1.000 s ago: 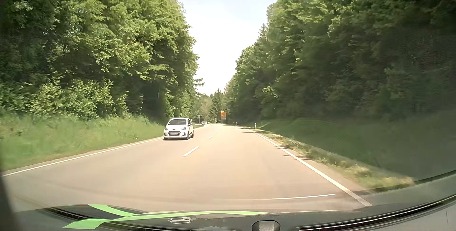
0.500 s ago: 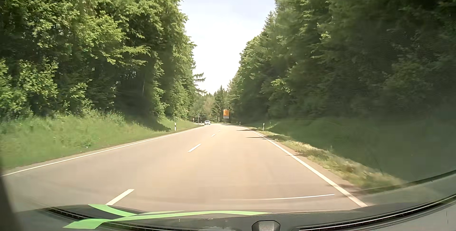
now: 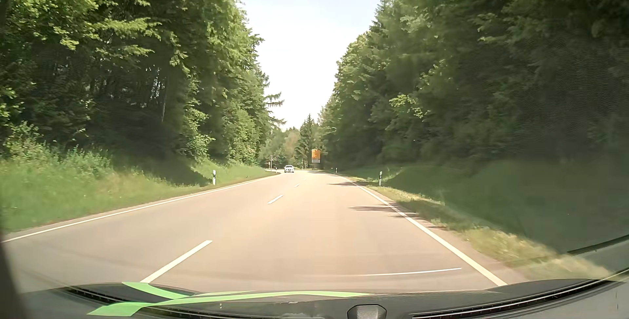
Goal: Follow the waypoints while adhering to traffic rules and regulations
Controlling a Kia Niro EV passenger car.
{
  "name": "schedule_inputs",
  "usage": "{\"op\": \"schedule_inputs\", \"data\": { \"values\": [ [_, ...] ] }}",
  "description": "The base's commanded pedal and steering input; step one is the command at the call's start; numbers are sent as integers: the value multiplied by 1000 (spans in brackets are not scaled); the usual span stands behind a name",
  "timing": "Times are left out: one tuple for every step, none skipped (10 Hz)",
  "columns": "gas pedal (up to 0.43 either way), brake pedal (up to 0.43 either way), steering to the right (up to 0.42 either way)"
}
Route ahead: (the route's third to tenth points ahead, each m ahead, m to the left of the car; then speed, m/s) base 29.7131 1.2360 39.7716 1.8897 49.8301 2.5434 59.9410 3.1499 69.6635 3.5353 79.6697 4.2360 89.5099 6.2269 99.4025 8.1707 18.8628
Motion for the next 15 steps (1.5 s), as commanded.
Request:
{"op": "schedule_inputs", "data": {
  "values": [
    [130, 0, -10],
    [130, 0, -10],
    [130, 0, -10],
    [130, 0, -10],
    [130, 0, -10],
    [130, 0, -9],
    [130, 0, -9],
    [130, 0, -9],
    [130, 0, -9],
    [130, 0, -9],
    [130, 0, -9],
    [130, 0, -9],
    [130, 0, -9],
    [130, 0, -9],
    [130, 0, -9]
  ]
}}
